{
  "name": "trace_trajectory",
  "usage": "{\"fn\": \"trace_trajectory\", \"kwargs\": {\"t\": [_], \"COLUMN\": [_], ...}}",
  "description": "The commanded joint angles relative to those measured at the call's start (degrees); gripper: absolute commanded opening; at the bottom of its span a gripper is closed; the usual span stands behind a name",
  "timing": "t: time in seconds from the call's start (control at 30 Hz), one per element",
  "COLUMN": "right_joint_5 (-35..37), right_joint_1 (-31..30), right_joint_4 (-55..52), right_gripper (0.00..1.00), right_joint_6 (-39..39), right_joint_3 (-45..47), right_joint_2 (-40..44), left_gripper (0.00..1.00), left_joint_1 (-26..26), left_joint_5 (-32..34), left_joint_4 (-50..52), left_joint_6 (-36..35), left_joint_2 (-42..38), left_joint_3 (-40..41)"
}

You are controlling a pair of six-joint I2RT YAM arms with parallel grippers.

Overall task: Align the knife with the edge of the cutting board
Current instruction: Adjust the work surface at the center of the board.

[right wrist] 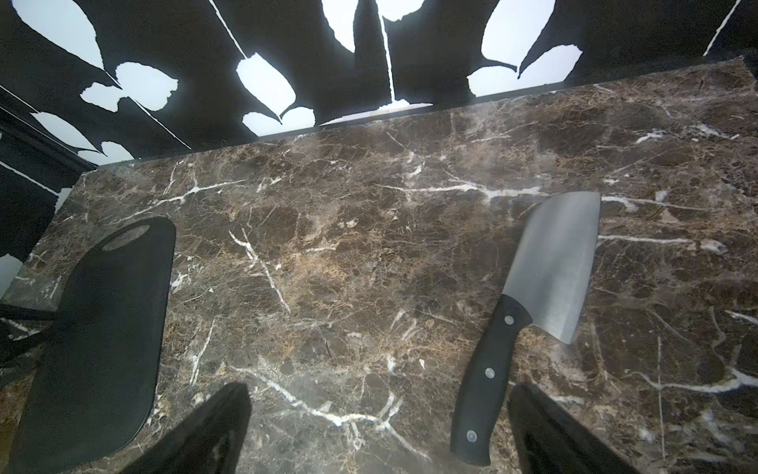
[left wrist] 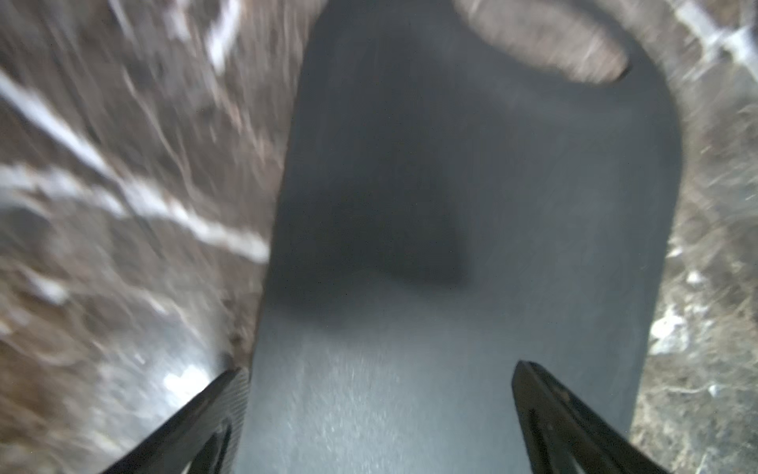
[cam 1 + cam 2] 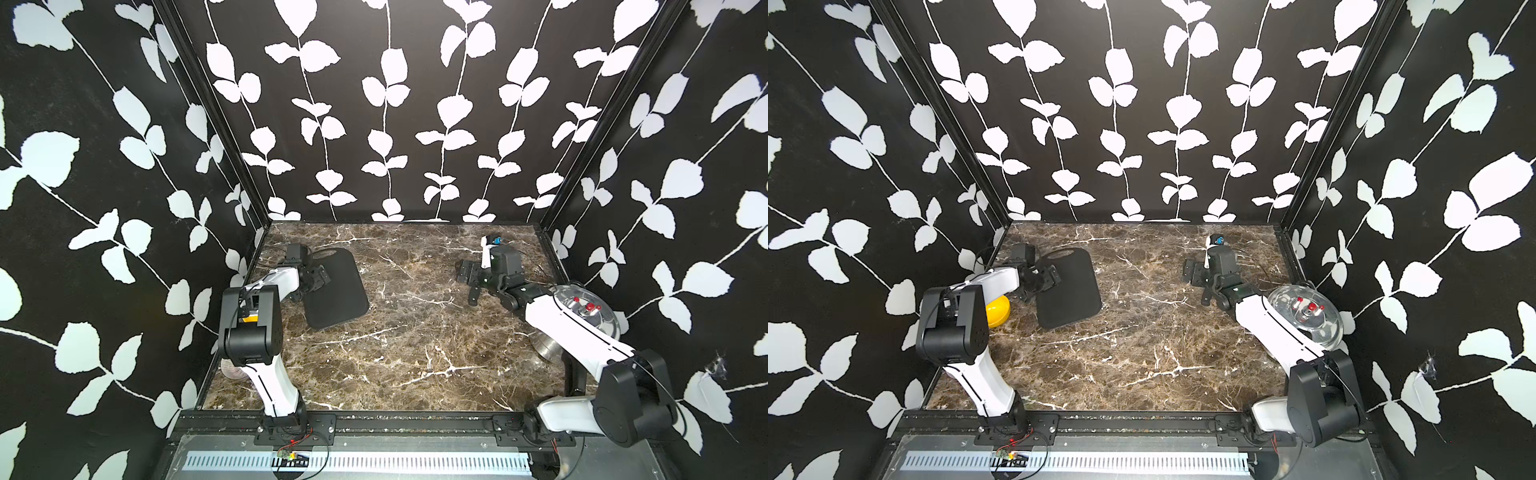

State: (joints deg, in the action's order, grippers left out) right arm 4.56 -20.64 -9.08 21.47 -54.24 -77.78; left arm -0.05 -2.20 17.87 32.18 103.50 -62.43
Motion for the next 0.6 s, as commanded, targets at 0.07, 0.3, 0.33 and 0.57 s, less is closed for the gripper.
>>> {"fn": "trace_trajectory", "kwargs": {"t": [0.07,0.3,0.33,0.57], "right_joint_5": [0.9,0.0,-0.3,-1.3], "right_joint_1": [-1.0,-1.6,-1.6,-2.8], "right_joint_4": [1.5,1.9,1.9,0.8], "right_gripper": [1.0,0.99,1.0,1.0], "right_joint_6": [-0.6,-0.7,-0.7,-0.5], "right_joint_3": [-1.8,-1.4,-1.4,-1.0], "right_joint_2": [-0.7,-1.3,-1.4,-2.2], "left_gripper": [0.98,0.98,0.99,0.99], "left_joint_1": [-7.4,-24.6,-27.0,-31.0], "left_joint_5": [-4.0,1.4,2.6,7.6], "left_joint_4": [2.7,-1.3,-1.4,4.7], "left_joint_6": [5.8,14.9,16.3,14.7], "left_joint_2": [-2.6,-6.5,-6.8,-8.0], "left_joint_3": [4.1,6.4,6.0,-1.6]}}
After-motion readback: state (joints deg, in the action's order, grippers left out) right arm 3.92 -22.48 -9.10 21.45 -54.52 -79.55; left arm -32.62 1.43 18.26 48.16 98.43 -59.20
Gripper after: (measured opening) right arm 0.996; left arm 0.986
